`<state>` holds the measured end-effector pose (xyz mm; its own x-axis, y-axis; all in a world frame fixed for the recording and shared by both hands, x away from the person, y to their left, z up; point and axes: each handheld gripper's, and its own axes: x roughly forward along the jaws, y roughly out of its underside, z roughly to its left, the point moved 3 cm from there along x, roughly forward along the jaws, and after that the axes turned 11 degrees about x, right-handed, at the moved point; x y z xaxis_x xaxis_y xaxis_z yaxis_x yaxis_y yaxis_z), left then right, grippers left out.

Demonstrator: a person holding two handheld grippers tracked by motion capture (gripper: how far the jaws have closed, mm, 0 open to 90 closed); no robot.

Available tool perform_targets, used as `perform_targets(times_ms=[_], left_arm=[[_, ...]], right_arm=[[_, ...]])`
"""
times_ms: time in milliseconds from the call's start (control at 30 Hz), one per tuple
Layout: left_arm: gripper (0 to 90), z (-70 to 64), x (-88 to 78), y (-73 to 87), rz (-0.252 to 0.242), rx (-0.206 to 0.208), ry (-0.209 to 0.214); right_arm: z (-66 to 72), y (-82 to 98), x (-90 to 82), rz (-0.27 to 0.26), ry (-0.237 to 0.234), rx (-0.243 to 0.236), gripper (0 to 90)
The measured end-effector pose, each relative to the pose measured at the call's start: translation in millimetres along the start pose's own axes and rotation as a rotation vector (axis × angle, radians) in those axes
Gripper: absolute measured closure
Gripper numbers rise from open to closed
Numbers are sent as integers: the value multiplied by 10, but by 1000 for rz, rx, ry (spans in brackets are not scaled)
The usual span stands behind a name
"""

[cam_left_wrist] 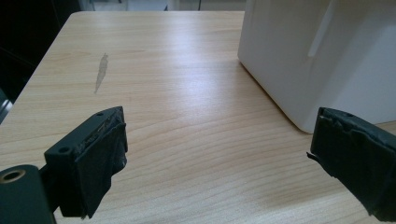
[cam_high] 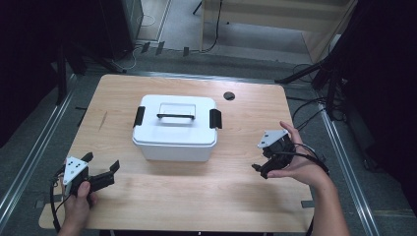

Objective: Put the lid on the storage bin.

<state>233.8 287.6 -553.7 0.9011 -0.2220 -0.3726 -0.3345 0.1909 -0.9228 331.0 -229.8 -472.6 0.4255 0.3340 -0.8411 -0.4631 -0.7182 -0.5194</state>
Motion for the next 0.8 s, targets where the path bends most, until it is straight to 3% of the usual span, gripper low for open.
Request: perform_targets(times_ms=[333, 800], left_arm=[[45, 2, 0, 1, 1, 0, -2], [45, 1, -1, 1, 1, 0, -6]], right_arm=[[23, 328, 96, -16, -6, 67, 0], [118, 768, 199, -97, 15, 174, 0]])
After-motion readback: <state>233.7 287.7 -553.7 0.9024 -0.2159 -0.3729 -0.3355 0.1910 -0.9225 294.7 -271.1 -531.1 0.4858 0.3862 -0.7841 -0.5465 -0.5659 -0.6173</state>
